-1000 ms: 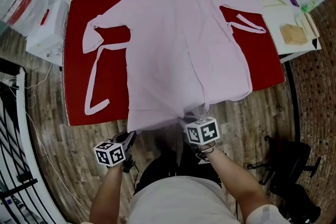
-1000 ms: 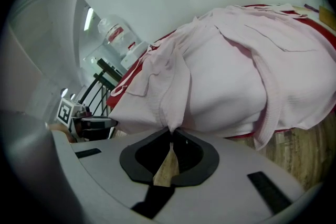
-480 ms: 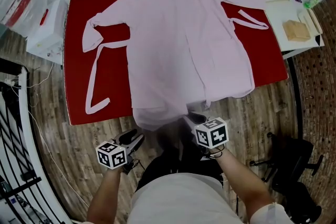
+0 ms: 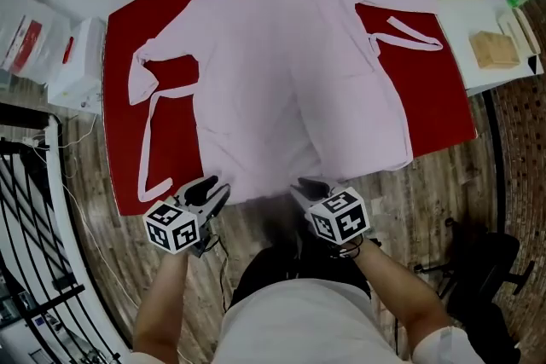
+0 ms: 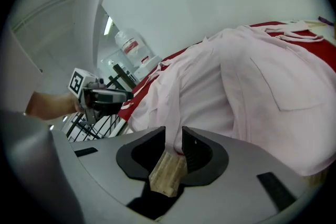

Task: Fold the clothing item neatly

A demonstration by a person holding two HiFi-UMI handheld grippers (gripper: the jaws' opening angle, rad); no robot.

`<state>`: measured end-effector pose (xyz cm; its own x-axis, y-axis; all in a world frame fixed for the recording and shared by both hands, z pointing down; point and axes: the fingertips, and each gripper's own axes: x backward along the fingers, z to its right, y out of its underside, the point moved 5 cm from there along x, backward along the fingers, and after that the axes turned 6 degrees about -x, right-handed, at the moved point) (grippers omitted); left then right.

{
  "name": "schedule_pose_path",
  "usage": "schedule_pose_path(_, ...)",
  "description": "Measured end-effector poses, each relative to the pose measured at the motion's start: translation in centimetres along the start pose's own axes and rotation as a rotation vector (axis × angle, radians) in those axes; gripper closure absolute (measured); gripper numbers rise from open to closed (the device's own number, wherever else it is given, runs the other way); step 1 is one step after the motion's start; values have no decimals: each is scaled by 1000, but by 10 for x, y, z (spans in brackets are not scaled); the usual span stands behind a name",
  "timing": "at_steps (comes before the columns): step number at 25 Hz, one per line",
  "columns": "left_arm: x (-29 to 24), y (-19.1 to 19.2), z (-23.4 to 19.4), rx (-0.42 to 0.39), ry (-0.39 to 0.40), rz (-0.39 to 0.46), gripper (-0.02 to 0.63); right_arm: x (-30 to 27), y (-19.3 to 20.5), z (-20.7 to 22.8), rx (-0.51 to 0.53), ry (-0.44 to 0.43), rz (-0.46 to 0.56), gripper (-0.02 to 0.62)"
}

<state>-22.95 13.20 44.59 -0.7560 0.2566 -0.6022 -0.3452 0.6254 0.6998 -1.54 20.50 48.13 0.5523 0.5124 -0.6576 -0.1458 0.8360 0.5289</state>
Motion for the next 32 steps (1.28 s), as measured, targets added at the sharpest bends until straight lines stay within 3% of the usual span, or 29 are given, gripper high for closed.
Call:
schedule_pose_path(5,-38,-56,-7,-88,-10,-15,451,-4,-22,0,65,-36,22,511)
schedule_pose_path(13,-88,-136,-42,-248,-5,-117,451,-19,-32,-9,44,-30,43,502)
schedule_pose_path(21,-149,-175,-75,-427,52,-245,451,-36,-39,-13,17,91,84,499)
schedule_pose_path(29,-219,-220,-100,-532,40,-226,452,-60,-40,-20,-15,192,79,499)
schedule_pose_path(32,-240,-230,-103,-560,43,-258,451,-63,-34,-16,-42,228,70,499)
